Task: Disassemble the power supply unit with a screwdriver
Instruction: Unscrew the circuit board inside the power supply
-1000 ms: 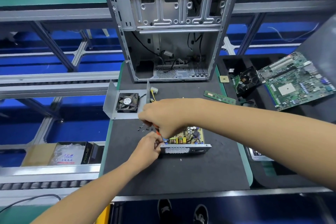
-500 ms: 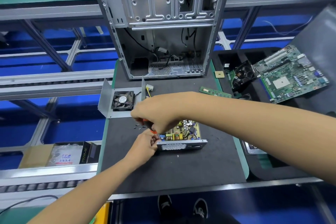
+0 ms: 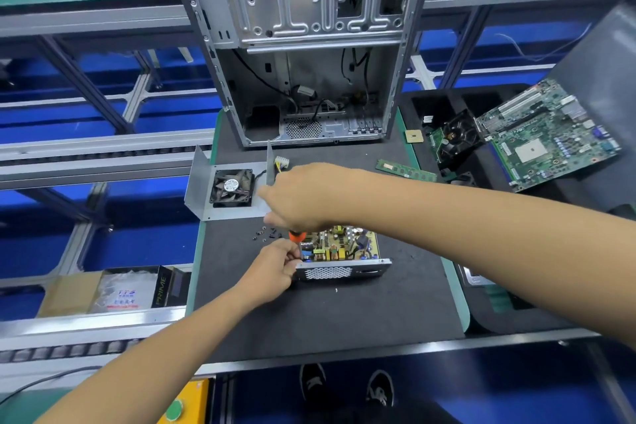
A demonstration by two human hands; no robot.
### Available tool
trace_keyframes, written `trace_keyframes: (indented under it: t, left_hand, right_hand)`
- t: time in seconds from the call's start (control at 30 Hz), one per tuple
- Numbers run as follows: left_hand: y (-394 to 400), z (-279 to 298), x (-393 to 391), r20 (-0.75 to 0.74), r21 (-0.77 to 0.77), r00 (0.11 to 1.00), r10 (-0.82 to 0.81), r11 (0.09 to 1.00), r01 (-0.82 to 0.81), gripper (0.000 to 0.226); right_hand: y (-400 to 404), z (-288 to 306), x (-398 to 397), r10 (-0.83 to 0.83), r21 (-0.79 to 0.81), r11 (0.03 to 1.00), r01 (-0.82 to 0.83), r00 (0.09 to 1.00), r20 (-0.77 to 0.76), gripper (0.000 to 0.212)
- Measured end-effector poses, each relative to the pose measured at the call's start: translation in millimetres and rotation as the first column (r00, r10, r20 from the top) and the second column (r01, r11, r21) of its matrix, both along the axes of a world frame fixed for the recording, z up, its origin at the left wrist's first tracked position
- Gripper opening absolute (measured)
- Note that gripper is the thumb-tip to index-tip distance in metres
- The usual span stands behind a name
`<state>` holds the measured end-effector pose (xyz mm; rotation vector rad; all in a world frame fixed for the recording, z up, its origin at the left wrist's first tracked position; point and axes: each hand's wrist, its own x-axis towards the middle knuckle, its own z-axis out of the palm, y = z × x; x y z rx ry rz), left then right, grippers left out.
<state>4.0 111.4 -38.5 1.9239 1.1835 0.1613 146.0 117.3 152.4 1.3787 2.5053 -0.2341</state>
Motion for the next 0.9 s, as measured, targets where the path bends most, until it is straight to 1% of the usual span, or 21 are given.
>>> trace_keyframes:
  t: [0.07,0.2,0.23,0.4,0.43,0.5,0.57,0.63,0.67,0.73,0.77,0.9]
  left_hand:
    - [2.4,1.1,-0.2,-0.003,-0.012,1.0,-0.01,1.0,0.01,0.031]
    - [3.9,3.0,-0.8,0.003,-0.028,1.0,-0.004,1.0,0.004,0.03]
    - [3.8,3.6,-0.2,0.007,-0.029,1.0,0.002,1.0,-0.001,0.03]
    - [3.4,7.1,1.3,0.004,-0.038,1.0,-0.011,0.999,0.011,0.024]
    - [3.4,7.8,1.3,0.001,-0.04,1.0,-0.012,0.999,0.012,0.023]
    - [3.5,8.4,1.4,0.009,-0.036,1.0,-0.005,0.999,0.006,0.025]
    - [3.1,8.4,2.0,0.012,-0.026,1.0,-0.012,1.0,0.012,0.026]
    - [3.0,7.5,2.2,0.014,-0.025,1.0,-0.007,1.0,0.007,0.026]
    - [3.2,6.9,2.1,0.015,-0.026,1.0,0.002,1.0,-0.001,0.026]
    - [4.2,5.5,2.4,0.01,-0.031,1.0,0.007,0.999,-0.007,0.027]
    - [4.4,4.8,2.6,0.008,-0.037,1.0,0.007,0.999,-0.006,0.028]
    - [5.1,1.7,1.2,0.003,-0.052,1.0,0.013,0.999,-0.012,0.028]
  right_hand:
    - [1.1,-0.2,0.2,0.023,-0.061,0.998,-0.024,0.999,-0.026,0.021]
    - [3.3,2.0,-0.9,0.123,-0.059,0.991,-0.123,0.992,-0.004,0.014]
    - [4.2,2.3,-0.5,0.138,-0.072,0.988,-0.138,0.99,-0.004,0.016]
    - [4.8,6.9,4.0,0.16,-0.188,0.966,-0.179,0.98,-0.115,0.024]
    - [4.2,6.9,3.9,0.162,-0.194,0.964,-0.181,0.981,-0.108,0.024]
    - [2.4,6.1,3.5,0.158,-0.154,0.974,-0.164,0.986,-0.051,0.023]
    - [-0.2,5.1,3.3,0.081,-0.098,0.992,-0.08,0.997,0.013,0.032]
    - [-2.3,5.3,2.0,0.0,-0.086,0.996,0.004,0.999,0.049,0.037]
    - [-2.4,4.3,1.2,0.005,-0.081,0.997,-0.001,0.999,0.048,0.033]
    - [-2.4,3.4,-1.0,0.028,-0.083,0.996,-0.028,1.0,0.008,0.019]
    - [-2.9,4.3,-1.0,0.043,-0.091,0.995,-0.044,0.999,-0.017,0.015]
    - [-2.2,11.5,1.5,0.101,-0.14,0.984,-0.112,0.992,-0.081,0.022]
